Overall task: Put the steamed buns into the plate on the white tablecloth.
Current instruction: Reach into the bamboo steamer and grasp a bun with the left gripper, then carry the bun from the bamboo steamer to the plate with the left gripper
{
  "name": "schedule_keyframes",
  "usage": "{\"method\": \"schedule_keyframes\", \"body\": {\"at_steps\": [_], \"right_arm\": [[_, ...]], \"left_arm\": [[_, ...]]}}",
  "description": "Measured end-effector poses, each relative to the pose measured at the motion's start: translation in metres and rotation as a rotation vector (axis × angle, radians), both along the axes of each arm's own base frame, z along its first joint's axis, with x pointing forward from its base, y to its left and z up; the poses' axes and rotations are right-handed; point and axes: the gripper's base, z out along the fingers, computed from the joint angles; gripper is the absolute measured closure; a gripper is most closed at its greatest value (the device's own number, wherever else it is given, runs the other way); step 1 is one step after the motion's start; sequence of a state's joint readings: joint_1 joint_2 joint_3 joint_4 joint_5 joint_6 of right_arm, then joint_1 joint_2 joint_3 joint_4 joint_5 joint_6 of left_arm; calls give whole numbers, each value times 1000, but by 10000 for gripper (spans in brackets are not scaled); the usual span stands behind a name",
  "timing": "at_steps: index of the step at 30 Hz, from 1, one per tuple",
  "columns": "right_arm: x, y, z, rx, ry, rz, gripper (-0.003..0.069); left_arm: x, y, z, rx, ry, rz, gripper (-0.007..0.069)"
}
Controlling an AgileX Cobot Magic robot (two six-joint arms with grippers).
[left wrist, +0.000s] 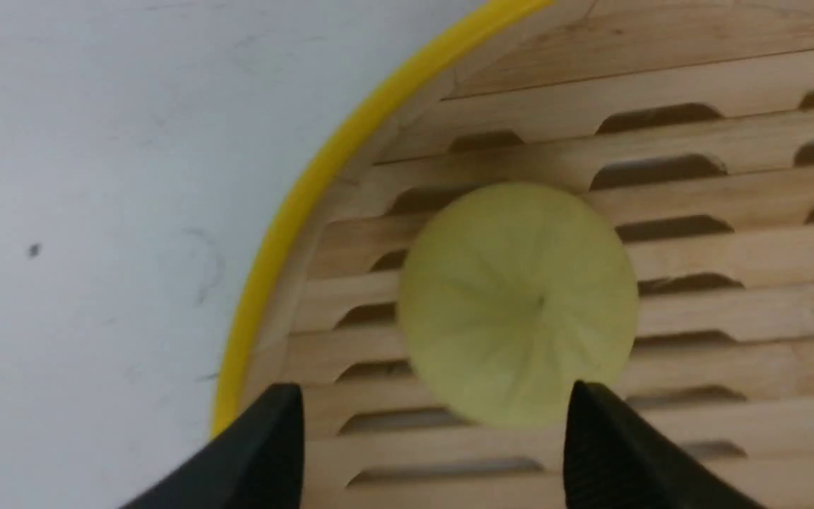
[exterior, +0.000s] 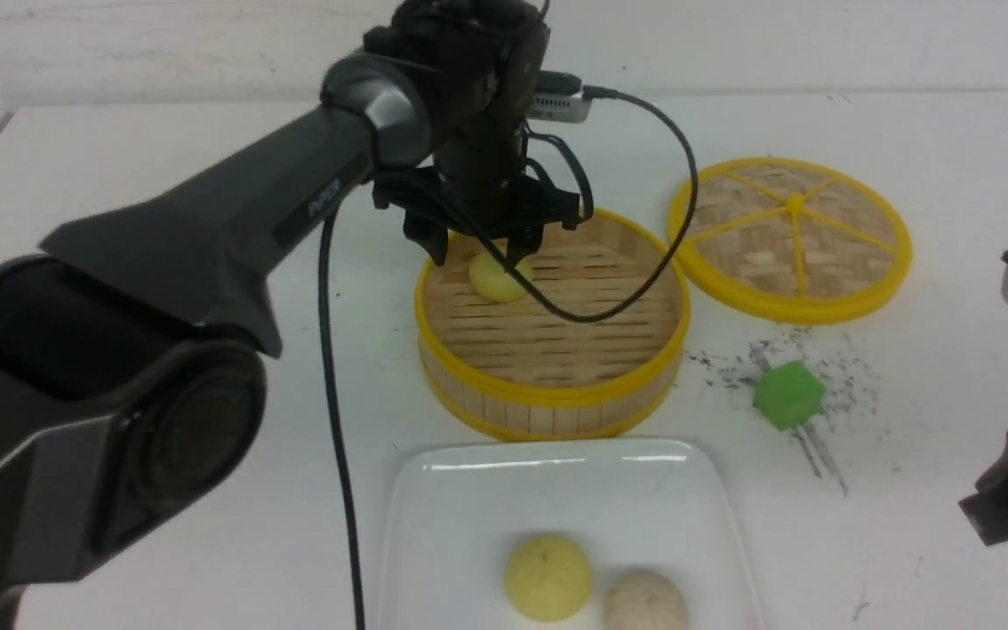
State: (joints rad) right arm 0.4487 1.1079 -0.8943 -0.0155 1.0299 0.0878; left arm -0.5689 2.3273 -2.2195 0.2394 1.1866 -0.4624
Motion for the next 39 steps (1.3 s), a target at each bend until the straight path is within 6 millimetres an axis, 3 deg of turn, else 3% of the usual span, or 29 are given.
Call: {"method": "schedule_keyframes", "body": {"at_steps": [8, 11, 16, 19, 23, 24, 25, 27, 31, 34, 35, 36, 39], "right_arm": [[0, 0, 0, 3, -6, 0, 643], [1, 0, 0, 3, -6, 0, 643], [1, 1, 0, 8, -11, 0, 639], [1, 1, 1, 9, -13, 0, 636], [1, 2, 1, 21, -8, -2, 633], [1, 2, 1, 21, -8, -2, 633], [1, 2, 1, 27, -6, -3, 631], [0, 3, 0, 36, 0, -4, 629], [-1, 4, 0, 46, 17, -6, 624], [-2, 4, -1, 43, 29, -7, 622], [-3, 3, -1, 35, 44, -6, 620], [-3, 3, -2, 34, 48, -7, 619], [-9, 0, 0, 27, 67, -8, 618]], "left_arm": [[7, -8, -20, -18, -12, -17, 194], [8, -9, -22, -18, -12, -20, 278], [7, -10, -20, -5, -7, -90, 561], [1, -9, -6, -24, 8, -108, 599], [-26, 1, 65, -101, -23, -155, 603], [-26, 1, 65, -101, -22, -161, 603], [-40, 7, 98, -134, -69, -202, 603], [-63, 16, 139, -184, -127, -254, 603], [-108, 32, 178, -232, -159, -302, 602], [-131, 36, 170, -218, -103, -322, 602], [-149, 39, 155, -197, -35, -329, 602], [-151, 39, 157, -201, -39, -331, 602], [-180, 35, 100, -119, 158, -323, 599]]}}
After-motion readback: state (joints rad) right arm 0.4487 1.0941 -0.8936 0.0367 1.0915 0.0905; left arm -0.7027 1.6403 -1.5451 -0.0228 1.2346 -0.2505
